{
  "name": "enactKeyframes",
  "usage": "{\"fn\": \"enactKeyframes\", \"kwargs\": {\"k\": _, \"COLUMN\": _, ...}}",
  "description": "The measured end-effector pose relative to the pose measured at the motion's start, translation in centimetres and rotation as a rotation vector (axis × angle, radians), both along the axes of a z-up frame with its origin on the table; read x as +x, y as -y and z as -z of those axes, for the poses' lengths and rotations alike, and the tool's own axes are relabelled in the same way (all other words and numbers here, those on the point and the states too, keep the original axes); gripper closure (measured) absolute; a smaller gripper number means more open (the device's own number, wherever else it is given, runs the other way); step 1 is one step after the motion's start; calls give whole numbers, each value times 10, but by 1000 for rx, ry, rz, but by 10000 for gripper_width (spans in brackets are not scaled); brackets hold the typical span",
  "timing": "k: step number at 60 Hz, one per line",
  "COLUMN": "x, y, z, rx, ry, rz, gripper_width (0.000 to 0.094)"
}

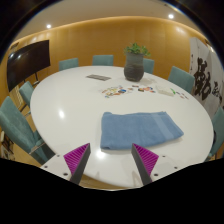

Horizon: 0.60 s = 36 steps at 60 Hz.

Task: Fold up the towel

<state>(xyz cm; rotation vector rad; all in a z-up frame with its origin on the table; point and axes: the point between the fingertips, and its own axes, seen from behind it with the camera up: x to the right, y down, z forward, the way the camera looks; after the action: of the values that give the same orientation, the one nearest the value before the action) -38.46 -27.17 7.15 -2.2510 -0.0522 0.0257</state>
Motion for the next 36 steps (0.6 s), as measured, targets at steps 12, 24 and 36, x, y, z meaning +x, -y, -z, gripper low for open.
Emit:
{"fn": "enactKeyframes", "kwargs": {"k": 12, "x": -24, "y": -95, "z": 43, "rx": -27, "ry": 67, "rz": 5, "gripper_width": 83}}
{"fn": "enactKeyframes", "kwargs": {"k": 24, "x": -18, "y": -123, "z": 76, "rx": -62, "ry": 171, "rz": -12, "gripper_width": 531}}
{"fn": "enactKeyframes", "kwargs": {"k": 36, "x": -14, "y": -127, "z": 74, "rx": -75, "ry": 210, "rz": -69, "gripper_width": 871}}
